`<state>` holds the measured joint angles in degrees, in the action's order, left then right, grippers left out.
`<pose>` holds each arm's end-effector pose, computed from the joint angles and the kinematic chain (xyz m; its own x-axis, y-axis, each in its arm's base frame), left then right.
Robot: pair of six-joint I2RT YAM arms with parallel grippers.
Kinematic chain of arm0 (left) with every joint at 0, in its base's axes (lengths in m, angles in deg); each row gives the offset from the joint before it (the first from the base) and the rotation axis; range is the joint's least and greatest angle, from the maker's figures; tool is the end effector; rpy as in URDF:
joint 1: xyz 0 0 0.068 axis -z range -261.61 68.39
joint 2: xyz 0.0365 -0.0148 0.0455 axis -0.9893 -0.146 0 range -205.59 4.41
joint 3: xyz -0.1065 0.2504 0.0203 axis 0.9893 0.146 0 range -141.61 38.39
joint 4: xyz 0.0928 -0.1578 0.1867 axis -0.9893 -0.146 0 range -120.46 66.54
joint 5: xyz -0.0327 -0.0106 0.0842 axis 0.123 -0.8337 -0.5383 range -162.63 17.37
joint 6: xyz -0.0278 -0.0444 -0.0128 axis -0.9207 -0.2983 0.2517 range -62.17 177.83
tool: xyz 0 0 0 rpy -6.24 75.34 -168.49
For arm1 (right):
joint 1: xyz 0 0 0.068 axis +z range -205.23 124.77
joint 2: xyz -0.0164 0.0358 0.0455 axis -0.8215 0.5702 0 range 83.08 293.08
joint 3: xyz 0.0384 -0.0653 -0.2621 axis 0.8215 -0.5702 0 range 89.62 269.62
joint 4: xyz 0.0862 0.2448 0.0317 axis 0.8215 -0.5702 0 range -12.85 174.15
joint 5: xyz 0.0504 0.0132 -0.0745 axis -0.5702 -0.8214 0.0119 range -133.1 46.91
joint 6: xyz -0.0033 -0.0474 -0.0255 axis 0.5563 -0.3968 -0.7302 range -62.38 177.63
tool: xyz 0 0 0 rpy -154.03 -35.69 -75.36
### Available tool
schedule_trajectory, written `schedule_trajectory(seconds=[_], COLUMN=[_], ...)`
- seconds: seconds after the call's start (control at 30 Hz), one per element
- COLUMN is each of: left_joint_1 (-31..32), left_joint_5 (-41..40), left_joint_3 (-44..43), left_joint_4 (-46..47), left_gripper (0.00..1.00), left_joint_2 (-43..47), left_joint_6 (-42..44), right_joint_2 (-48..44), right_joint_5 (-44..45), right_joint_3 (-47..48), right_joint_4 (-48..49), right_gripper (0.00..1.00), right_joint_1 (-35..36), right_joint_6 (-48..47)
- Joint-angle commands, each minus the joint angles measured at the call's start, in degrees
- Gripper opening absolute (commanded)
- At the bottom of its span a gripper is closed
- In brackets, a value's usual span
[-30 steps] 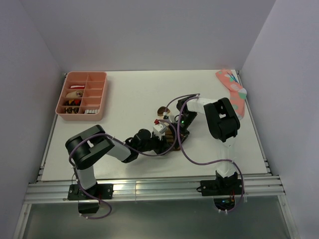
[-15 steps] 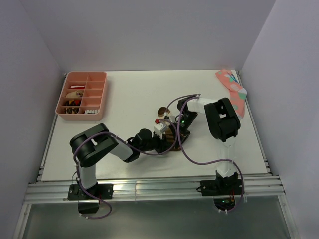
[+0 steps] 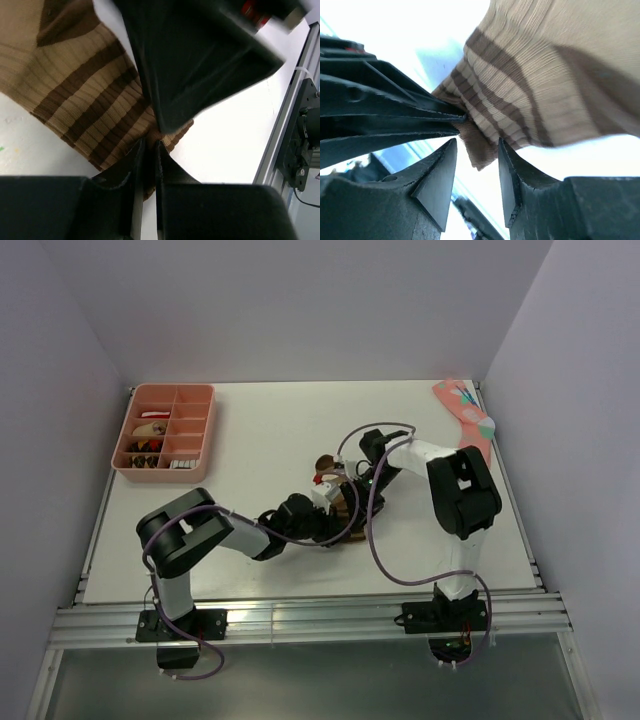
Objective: Roll the socks
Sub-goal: Roll the sock at the center of the board.
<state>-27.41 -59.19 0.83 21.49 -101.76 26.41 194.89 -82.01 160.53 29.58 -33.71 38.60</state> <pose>0.1912 -0.2792 0.1172 -0.6766 0.0712 -0.7329 0.6569 0.5081 -0.5571 0.3014 0.1429 0.1423 -0.8005 -0.5884 -0.1139 -0.5192 0.5859 0.6222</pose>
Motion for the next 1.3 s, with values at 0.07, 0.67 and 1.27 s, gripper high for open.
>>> schedule_trajectory(seconds=[0.07, 0.67, 1.27], left_joint_1=[0.21, -12.36, -16.49], left_joint_5=[-2.71, 13.28, 17.86], left_joint_3=[-0.32, -4.80, -5.77], left_joint_4=[-18.12, -36.41, -47.76], left_gripper=[0.00, 0.00, 0.00], left_joint_2=[2.19, -0.26, -2.55], left_joint_6=[-2.77, -6.02, -9.19], right_joint_2=[-6.16, -25.31, -41.24], right_joint_5=[2.18, 5.07, 24.68], right_joint_3=[0.63, -8.58, -26.53], right_joint_4=[6.14, 15.80, 33.03], right_gripper=[0.47, 0.44, 0.47], right_joint_1=[-1.83, -5.09, 26.72], right_joint_6=[3.73, -0.03, -14.72])
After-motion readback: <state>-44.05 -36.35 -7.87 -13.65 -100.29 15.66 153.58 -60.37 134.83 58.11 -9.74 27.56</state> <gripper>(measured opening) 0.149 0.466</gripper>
